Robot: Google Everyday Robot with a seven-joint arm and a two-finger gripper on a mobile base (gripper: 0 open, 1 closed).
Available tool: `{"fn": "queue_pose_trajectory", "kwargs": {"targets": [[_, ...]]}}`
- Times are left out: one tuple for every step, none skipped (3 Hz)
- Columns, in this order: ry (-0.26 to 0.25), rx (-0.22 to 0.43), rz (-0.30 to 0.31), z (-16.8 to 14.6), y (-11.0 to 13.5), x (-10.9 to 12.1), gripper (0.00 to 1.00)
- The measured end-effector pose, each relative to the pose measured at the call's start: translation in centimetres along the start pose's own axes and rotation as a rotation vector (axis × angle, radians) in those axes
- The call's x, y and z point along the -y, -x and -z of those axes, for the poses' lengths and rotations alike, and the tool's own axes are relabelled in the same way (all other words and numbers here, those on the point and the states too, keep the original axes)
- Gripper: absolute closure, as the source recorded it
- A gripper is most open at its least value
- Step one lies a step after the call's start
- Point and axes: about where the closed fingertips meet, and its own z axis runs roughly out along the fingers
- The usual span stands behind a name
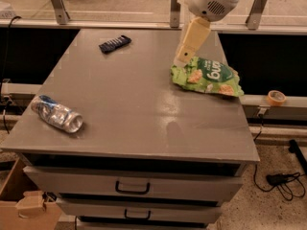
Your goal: Pick rxbar blueberry
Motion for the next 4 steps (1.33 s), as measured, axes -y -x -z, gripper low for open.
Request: {"fn": "queue_pose_trajectory", "kwargs": {"targets": [[-0.015,0.040,-0.010,-0.7,0.4,0.3,0.00],[-0.059,0.131,-0.031,-4.0,2.4,3.0,0.00],[-0.136,0.255,-0.070,-8.2,5.5,7.9,0.00],[-0.195,0.365,-0.145,-11.8,9.3,12.5,0.00]]}}
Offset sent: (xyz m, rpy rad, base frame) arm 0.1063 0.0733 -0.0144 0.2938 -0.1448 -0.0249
